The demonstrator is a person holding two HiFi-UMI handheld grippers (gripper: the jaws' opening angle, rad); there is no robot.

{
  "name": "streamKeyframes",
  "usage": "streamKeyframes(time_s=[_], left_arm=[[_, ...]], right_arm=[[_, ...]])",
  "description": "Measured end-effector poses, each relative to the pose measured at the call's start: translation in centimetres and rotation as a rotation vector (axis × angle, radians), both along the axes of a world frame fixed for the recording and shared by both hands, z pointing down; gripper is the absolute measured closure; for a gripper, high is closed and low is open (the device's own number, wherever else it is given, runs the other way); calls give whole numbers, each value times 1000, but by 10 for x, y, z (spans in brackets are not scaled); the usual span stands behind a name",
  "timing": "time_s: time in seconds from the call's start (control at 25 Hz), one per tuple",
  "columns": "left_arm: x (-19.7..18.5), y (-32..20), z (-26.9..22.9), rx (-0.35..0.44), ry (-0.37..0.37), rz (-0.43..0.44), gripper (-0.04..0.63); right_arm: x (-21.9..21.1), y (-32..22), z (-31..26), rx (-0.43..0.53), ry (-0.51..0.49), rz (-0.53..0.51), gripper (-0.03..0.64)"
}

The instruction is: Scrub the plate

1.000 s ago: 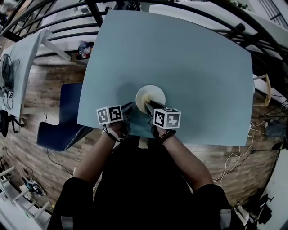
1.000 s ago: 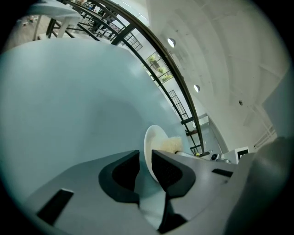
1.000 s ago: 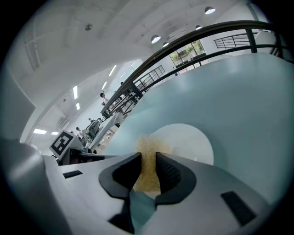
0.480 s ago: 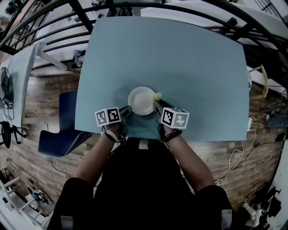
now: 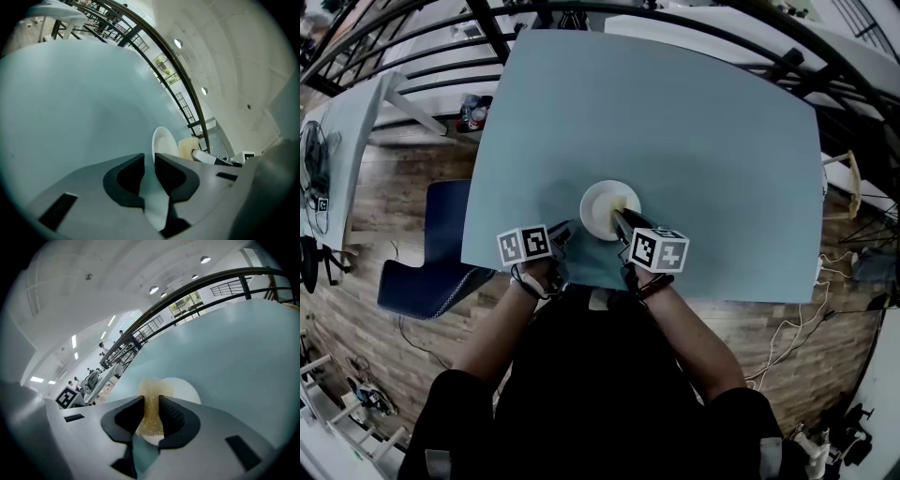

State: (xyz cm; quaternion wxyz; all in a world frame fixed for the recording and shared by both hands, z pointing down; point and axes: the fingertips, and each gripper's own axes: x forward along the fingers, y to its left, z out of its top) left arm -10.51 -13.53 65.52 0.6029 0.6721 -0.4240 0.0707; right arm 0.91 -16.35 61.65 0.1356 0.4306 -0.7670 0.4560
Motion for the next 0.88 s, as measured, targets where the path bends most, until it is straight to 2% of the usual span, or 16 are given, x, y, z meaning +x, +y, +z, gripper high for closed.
streamKeyframes(time_s=[0.2,0.4,0.6,0.88], left_arm=[[-18,2,-2,4,18,-28,520],[-21,2,-2,6,28,-22,520],[-10,-5,1,8,28,3,520],[22,-1,2,-2,4,53,520]], right_arm=[[-59,15,4,-13,-10,-129,512],[-82,26,11,-25,-1,-182,512],[-69,30,18,-40,7,-163,512],[-19,32,21,-50,7,-88,512]])
